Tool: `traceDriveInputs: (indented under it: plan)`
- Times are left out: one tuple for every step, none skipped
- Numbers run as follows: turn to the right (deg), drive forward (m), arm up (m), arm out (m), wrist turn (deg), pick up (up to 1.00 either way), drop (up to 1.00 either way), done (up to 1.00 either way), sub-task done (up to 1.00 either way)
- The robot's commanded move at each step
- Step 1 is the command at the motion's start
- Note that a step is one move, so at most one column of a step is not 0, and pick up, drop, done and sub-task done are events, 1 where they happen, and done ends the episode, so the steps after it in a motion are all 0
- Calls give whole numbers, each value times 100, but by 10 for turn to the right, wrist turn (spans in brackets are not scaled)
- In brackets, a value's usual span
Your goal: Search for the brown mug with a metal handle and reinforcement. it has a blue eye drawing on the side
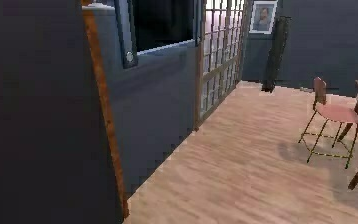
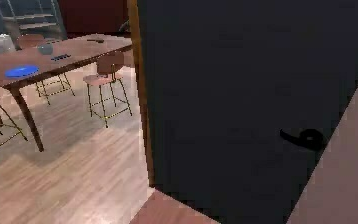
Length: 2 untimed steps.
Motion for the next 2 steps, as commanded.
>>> traceDriveInputs:
  plan:
    - [210, 0, 0, 0, 0, 0, 0, 0, 0]
    - [0, 100, 0, 0, 0, 0, 0, 0, 0]
